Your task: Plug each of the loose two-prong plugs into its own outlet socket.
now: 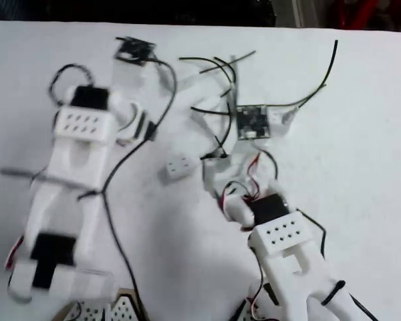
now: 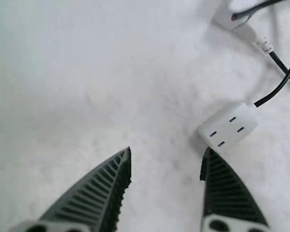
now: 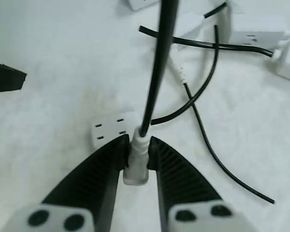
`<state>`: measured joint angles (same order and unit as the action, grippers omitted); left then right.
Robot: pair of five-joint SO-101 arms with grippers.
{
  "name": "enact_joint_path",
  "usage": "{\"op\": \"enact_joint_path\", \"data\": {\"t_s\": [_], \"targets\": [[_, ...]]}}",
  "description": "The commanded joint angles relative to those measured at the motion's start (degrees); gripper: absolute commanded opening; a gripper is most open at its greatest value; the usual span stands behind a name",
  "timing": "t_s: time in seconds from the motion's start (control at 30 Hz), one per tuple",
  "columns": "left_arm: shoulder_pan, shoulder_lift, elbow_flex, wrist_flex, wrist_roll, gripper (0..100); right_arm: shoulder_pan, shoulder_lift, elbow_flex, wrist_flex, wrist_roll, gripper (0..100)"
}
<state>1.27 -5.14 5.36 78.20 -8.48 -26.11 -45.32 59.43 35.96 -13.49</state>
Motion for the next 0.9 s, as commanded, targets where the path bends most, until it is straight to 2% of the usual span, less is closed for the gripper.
{"op": "enact_joint_path", "data": {"t_s": [0.0,0.17,0.37,0.63,0.87], "targets": [[-5.2,-18.4,15.4,-7.5,-0.7,24,-3.6,-0.8,-0.4,-2.9,0.2,1.7],[-10.2,-31.2,34.8,-16.0,-0.6,24,-9.7,0.9,-0.4,-7.9,6.6,1.7],[-14.7,-42.7,53.7,-26.1,-0.6,24,-12.4,10.1,-0.5,-19.6,9.9,1.7],[-16.8,-53.1,62.0,-28.3,-0.3,24,-12.2,26.3,-0.4,-33.8,10.0,1.7],[-16.8,-55.7,63.6,-28.3,-0.4,24,-8.5,32.9,-0.4,-39.2,10.3,1.7]]}}
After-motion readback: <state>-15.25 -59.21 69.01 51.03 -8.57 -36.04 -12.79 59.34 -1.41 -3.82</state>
